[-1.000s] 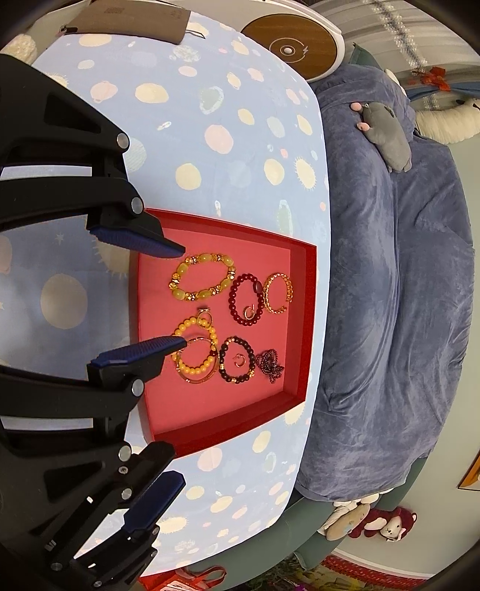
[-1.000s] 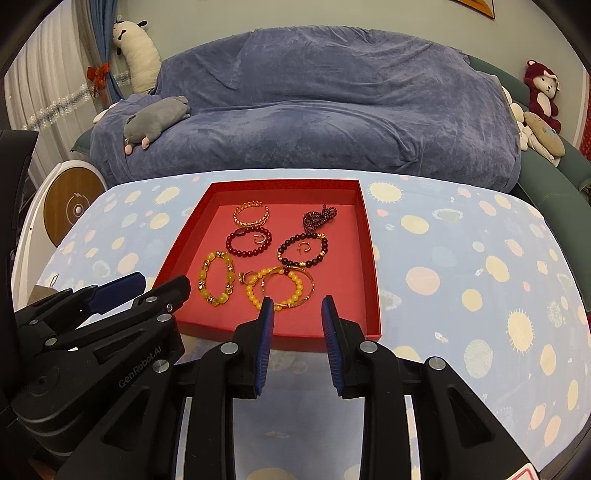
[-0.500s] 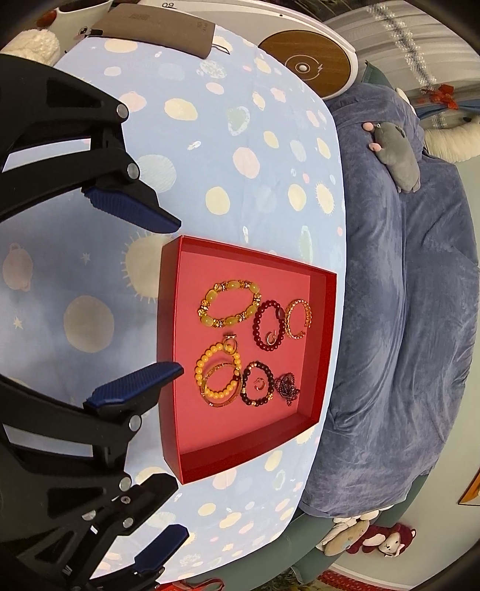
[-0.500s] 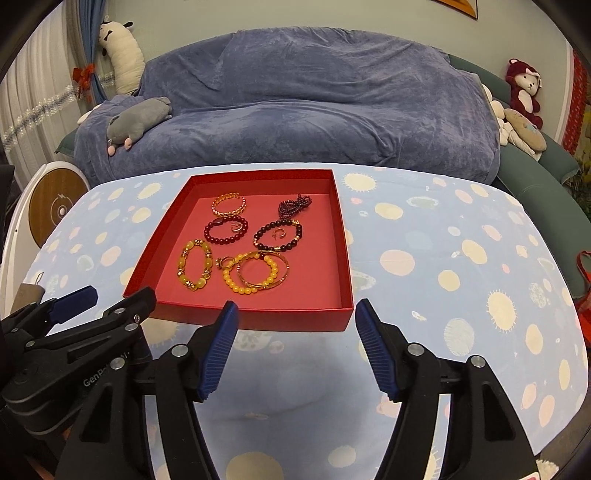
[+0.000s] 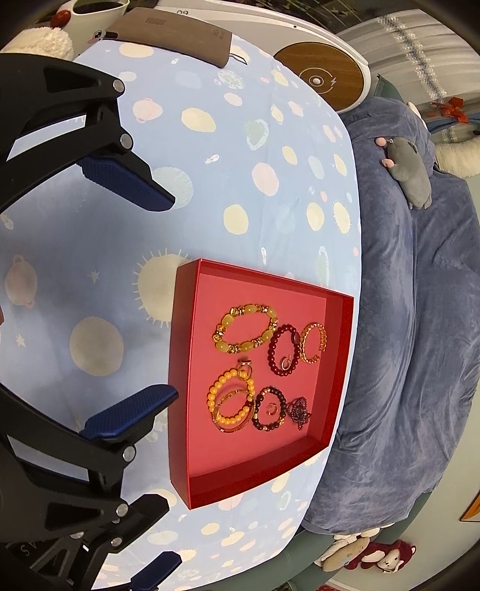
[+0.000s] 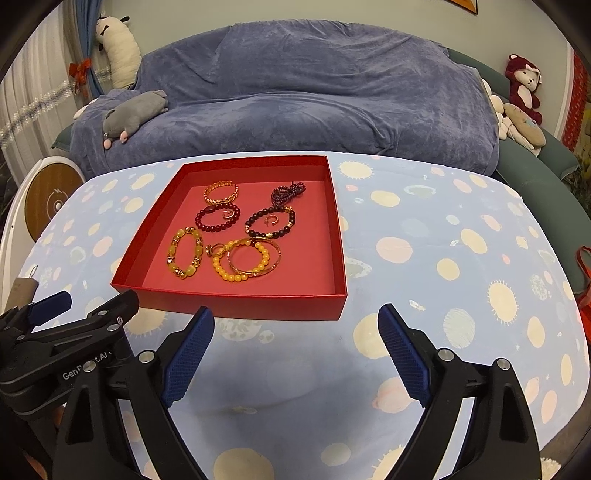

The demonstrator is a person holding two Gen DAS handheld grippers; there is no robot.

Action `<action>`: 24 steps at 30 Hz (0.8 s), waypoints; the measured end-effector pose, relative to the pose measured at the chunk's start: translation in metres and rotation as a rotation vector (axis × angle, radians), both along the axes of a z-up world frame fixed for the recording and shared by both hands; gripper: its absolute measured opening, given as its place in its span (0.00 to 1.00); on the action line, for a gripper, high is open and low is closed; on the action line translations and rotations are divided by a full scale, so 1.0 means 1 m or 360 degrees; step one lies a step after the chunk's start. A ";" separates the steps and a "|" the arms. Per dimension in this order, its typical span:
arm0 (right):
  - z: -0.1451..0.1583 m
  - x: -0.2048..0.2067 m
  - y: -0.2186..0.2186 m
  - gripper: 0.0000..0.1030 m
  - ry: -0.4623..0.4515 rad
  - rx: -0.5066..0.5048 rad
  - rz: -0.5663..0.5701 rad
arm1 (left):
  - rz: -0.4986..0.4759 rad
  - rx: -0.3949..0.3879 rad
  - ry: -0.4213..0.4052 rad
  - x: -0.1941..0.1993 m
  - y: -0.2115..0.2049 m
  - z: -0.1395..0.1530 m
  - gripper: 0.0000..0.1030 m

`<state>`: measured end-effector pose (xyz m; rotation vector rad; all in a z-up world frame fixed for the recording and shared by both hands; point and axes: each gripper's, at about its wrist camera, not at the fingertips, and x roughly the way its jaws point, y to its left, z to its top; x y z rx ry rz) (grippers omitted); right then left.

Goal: Organize jewelry

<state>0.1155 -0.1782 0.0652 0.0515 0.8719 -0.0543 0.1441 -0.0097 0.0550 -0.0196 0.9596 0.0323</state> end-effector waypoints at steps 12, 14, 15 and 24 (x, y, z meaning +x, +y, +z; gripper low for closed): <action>-0.002 -0.004 0.000 0.94 -0.0011 -0.0007 -0.0015 | 0.0020 0.0036 -0.0004 -0.001 0.002 -0.002 0.93; -0.002 -0.004 0.000 0.94 -0.0010 -0.0009 -0.0021 | 0.0020 0.0036 -0.0001 0.000 0.002 -0.003 0.93; -0.002 -0.004 0.000 0.94 -0.0005 -0.0007 -0.0020 | 0.0022 0.0036 0.0001 0.000 0.002 -0.003 0.93; -0.004 -0.003 -0.003 0.94 0.0004 -0.0003 -0.0030 | 0.0018 0.0063 -0.0006 0.000 0.000 -0.004 0.93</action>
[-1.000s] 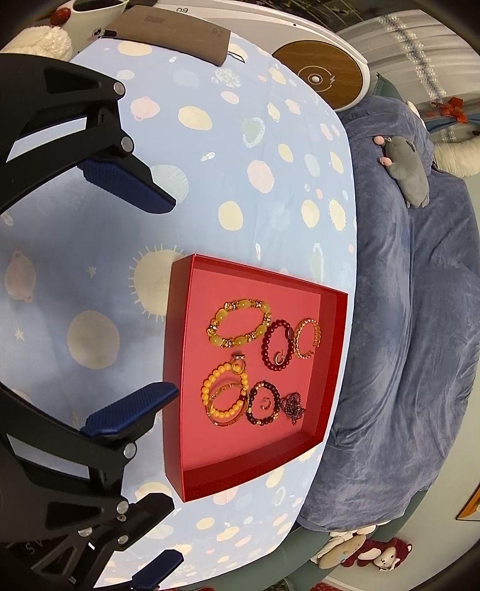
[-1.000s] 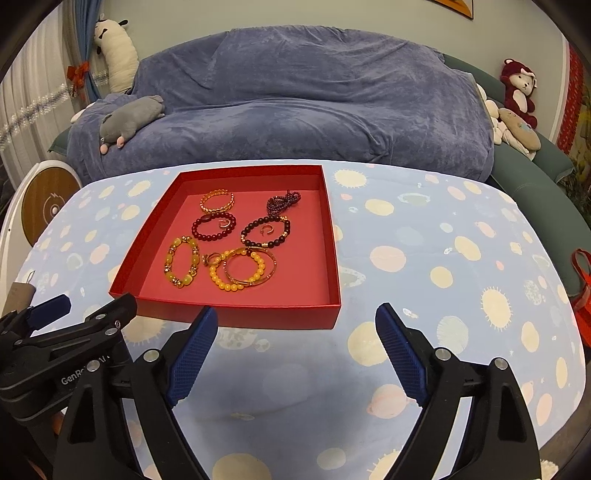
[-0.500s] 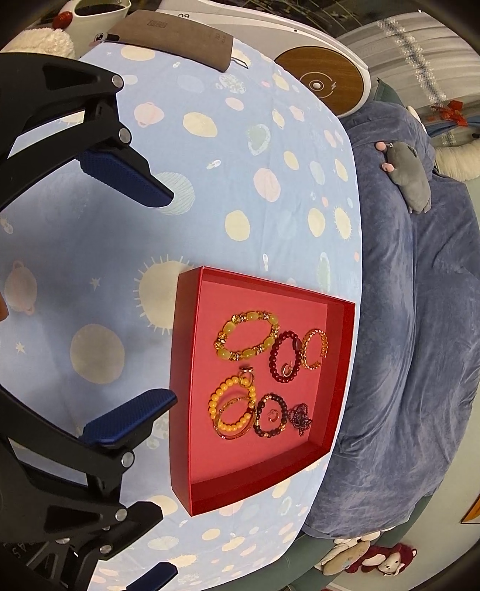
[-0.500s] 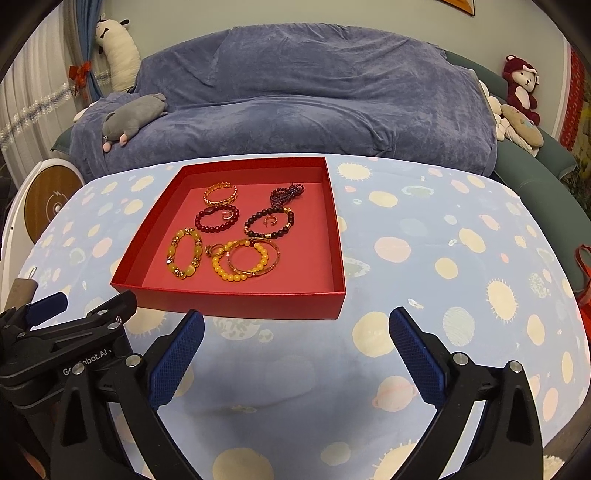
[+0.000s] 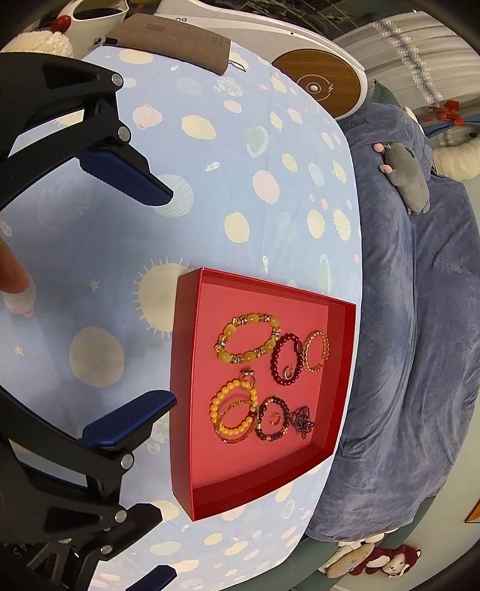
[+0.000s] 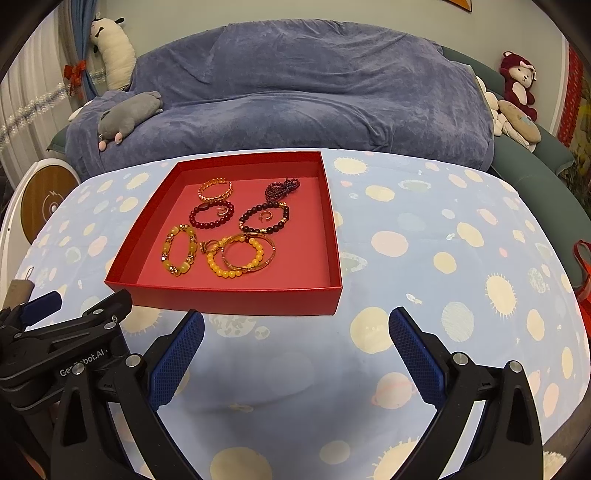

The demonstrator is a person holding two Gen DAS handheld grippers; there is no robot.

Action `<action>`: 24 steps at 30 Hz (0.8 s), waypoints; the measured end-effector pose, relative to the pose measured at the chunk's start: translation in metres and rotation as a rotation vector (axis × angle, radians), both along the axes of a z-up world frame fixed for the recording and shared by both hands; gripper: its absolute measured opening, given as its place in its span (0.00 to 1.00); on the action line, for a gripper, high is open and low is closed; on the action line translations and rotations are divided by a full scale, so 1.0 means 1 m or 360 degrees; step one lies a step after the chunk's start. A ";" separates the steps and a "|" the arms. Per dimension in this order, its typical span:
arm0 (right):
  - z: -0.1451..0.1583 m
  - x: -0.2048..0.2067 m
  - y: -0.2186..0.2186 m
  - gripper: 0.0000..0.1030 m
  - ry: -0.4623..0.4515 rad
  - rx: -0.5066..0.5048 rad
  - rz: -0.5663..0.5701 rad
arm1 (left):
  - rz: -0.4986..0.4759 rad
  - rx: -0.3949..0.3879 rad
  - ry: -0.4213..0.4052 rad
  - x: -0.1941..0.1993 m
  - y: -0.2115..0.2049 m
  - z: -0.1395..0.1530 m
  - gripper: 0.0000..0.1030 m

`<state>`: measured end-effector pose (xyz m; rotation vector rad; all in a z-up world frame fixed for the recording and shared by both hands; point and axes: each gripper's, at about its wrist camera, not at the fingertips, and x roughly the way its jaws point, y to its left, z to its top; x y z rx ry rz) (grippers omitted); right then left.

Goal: Organize jewelry

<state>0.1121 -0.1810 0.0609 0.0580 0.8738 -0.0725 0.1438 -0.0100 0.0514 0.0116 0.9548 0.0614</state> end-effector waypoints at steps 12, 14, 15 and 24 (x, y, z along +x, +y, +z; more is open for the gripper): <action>-0.001 0.000 -0.001 0.94 0.0003 0.0003 0.0000 | -0.0001 0.0020 -0.0006 0.001 -0.001 0.001 0.93; -0.001 0.000 -0.001 0.94 0.0002 0.0001 0.0000 | -0.0001 0.0023 -0.0008 0.001 -0.001 0.001 0.93; -0.001 0.000 -0.001 0.94 0.0003 0.0001 0.0000 | -0.0001 0.0025 -0.0008 0.001 -0.001 0.002 0.93; -0.002 0.000 -0.002 0.94 0.0003 -0.0002 0.0001 | 0.0002 0.0027 -0.0009 0.001 0.001 0.002 0.93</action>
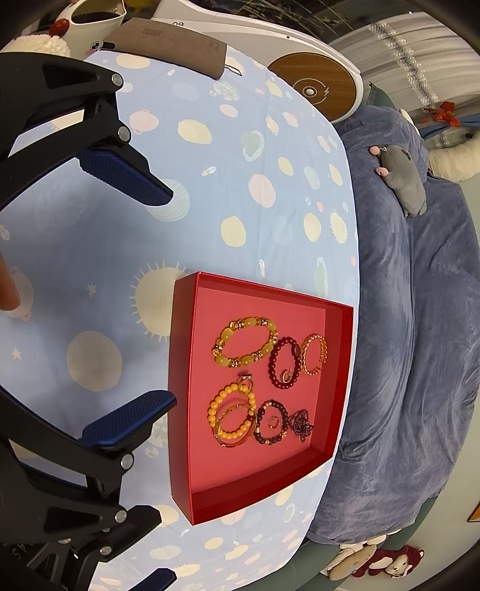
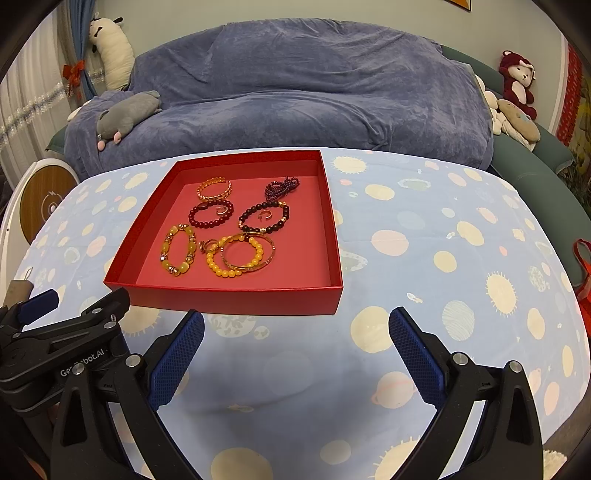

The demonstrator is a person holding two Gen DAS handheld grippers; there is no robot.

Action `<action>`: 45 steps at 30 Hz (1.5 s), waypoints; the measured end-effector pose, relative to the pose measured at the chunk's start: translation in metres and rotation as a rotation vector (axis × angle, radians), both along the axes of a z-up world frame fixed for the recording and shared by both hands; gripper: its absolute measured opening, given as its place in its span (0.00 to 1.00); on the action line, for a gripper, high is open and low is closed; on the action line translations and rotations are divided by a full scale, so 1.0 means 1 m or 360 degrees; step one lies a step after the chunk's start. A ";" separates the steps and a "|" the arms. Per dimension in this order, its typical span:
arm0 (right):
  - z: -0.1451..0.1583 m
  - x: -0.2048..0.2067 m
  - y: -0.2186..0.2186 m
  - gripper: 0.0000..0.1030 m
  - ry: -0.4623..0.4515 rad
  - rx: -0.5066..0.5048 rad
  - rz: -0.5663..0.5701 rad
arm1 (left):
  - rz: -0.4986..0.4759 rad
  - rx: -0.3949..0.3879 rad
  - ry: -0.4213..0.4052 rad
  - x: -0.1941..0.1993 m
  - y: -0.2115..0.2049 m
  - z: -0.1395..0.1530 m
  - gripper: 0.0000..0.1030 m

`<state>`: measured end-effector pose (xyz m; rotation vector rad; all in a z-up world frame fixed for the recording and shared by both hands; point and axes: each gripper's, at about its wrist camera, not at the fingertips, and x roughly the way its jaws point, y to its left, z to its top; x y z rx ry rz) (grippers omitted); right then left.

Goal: Organize jewelry

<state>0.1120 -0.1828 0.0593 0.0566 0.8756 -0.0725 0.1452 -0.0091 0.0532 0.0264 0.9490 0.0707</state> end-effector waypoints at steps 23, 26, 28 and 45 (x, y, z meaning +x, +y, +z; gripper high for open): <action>0.001 0.000 0.001 0.94 -0.0001 0.0000 0.0002 | 0.0000 0.0026 -0.0007 0.000 0.002 0.001 0.93; 0.000 0.000 0.000 0.94 -0.0001 0.0003 0.0003 | 0.0006 0.0030 -0.0006 0.001 0.000 0.001 0.93; -0.001 0.000 -0.001 0.94 0.0000 0.0005 0.0002 | 0.0008 0.0026 0.0000 0.001 0.000 0.001 0.93; -0.004 0.001 -0.002 0.94 0.0003 0.0006 -0.0005 | -0.0003 0.0056 -0.0025 0.004 -0.004 0.000 0.93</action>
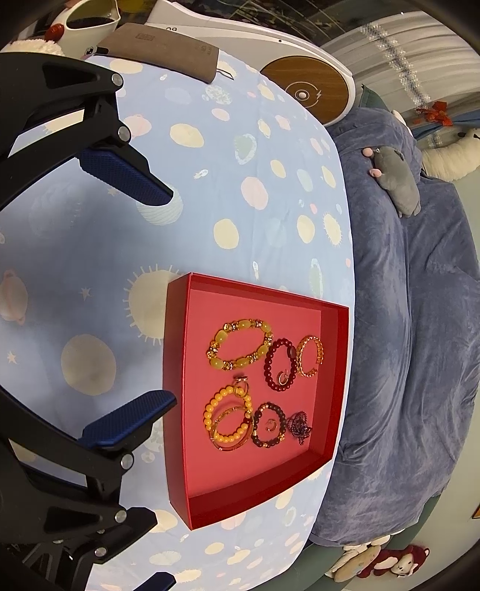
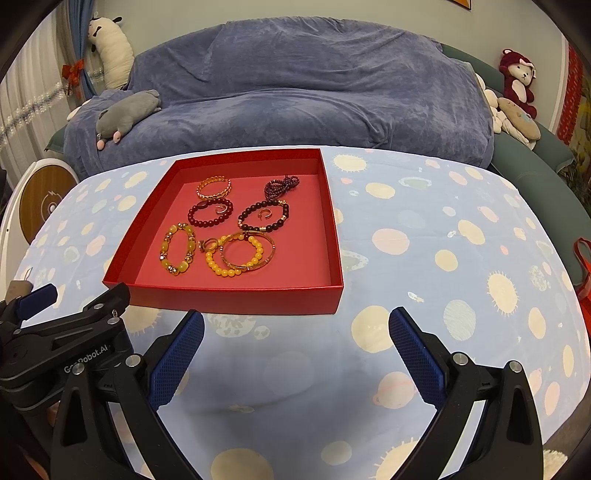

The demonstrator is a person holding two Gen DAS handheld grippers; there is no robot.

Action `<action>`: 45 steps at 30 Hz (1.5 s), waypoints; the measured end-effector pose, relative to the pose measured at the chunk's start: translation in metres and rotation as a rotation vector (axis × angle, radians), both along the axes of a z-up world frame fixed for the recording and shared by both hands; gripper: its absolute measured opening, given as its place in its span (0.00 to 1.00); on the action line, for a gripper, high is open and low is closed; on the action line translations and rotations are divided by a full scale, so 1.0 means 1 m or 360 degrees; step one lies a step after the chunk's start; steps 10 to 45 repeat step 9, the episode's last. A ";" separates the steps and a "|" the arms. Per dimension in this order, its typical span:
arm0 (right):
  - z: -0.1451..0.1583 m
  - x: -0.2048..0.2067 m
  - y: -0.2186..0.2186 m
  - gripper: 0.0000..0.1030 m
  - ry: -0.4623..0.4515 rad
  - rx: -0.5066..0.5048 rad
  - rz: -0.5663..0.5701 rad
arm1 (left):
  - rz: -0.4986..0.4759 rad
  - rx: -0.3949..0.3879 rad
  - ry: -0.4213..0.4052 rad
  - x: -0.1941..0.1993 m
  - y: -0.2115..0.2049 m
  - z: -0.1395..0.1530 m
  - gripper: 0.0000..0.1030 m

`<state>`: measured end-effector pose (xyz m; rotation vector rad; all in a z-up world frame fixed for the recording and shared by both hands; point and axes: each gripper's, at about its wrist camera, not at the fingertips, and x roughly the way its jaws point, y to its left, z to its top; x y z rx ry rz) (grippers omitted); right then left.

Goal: Organize jewelry

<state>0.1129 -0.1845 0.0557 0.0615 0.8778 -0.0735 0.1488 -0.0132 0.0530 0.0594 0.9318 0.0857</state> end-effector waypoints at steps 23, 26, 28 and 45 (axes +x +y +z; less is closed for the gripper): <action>-0.001 -0.001 0.000 0.94 0.0005 0.0002 -0.0001 | 0.0002 -0.0017 0.0007 0.000 0.000 -0.001 0.93; -0.001 -0.001 0.000 0.94 0.0005 0.0002 -0.0001 | 0.0002 -0.0017 0.0007 0.000 0.000 -0.001 0.93; -0.001 -0.001 0.000 0.94 0.0005 0.0002 -0.0001 | 0.0002 -0.0017 0.0007 0.000 0.000 -0.001 0.93; -0.001 -0.001 0.000 0.94 0.0005 0.0002 -0.0001 | 0.0002 -0.0017 0.0007 0.000 0.000 -0.001 0.93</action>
